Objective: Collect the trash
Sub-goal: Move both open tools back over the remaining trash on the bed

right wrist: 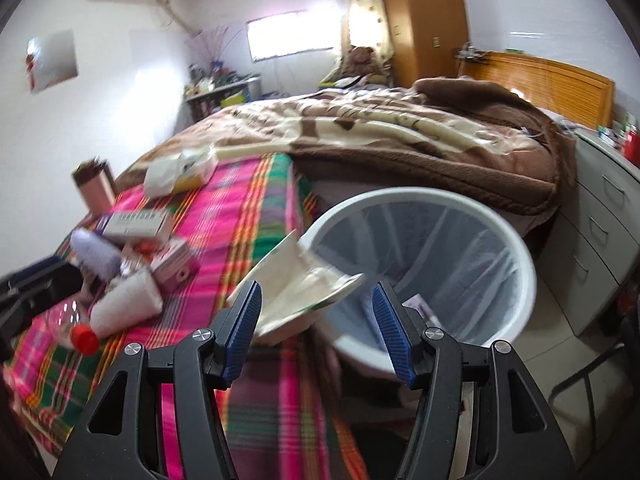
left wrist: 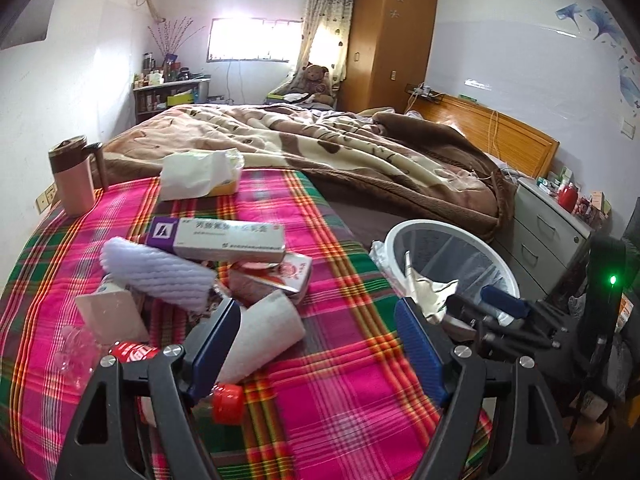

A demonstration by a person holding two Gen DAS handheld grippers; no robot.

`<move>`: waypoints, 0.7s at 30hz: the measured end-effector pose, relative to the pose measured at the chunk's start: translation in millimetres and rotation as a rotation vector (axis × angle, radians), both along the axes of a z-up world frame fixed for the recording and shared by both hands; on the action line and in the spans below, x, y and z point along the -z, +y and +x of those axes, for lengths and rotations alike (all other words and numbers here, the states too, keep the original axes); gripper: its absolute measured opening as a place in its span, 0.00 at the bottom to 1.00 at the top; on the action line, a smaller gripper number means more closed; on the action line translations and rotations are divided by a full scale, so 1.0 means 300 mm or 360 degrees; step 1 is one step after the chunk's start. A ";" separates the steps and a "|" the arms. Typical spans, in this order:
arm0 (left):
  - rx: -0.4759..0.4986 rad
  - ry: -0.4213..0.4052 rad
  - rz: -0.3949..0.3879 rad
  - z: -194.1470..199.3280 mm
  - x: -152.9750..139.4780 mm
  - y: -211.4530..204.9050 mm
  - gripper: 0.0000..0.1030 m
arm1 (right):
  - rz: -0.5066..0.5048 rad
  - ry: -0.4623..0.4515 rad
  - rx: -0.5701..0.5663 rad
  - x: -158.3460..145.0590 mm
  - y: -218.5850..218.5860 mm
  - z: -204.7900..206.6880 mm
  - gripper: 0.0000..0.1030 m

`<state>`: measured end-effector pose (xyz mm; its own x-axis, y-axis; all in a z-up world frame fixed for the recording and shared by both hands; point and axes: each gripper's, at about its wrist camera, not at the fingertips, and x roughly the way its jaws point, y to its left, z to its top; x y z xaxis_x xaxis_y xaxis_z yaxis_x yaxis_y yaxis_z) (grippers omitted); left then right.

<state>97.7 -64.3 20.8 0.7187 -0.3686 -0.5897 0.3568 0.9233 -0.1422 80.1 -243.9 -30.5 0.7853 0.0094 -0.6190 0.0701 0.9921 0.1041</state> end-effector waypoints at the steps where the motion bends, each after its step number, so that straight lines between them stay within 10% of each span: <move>1: -0.0010 0.0010 0.0002 0.001 0.006 0.011 0.79 | -0.0025 0.0015 -0.0022 0.006 0.015 0.002 0.58; 8: -0.0095 0.0032 0.0003 -0.010 0.025 0.097 0.79 | -0.0280 0.0069 0.0050 0.024 0.048 0.058 0.58; 21: -0.0332 0.0100 0.0018 -0.036 0.079 0.287 0.79 | -0.0198 -0.0031 0.0359 -0.028 -0.083 0.062 0.58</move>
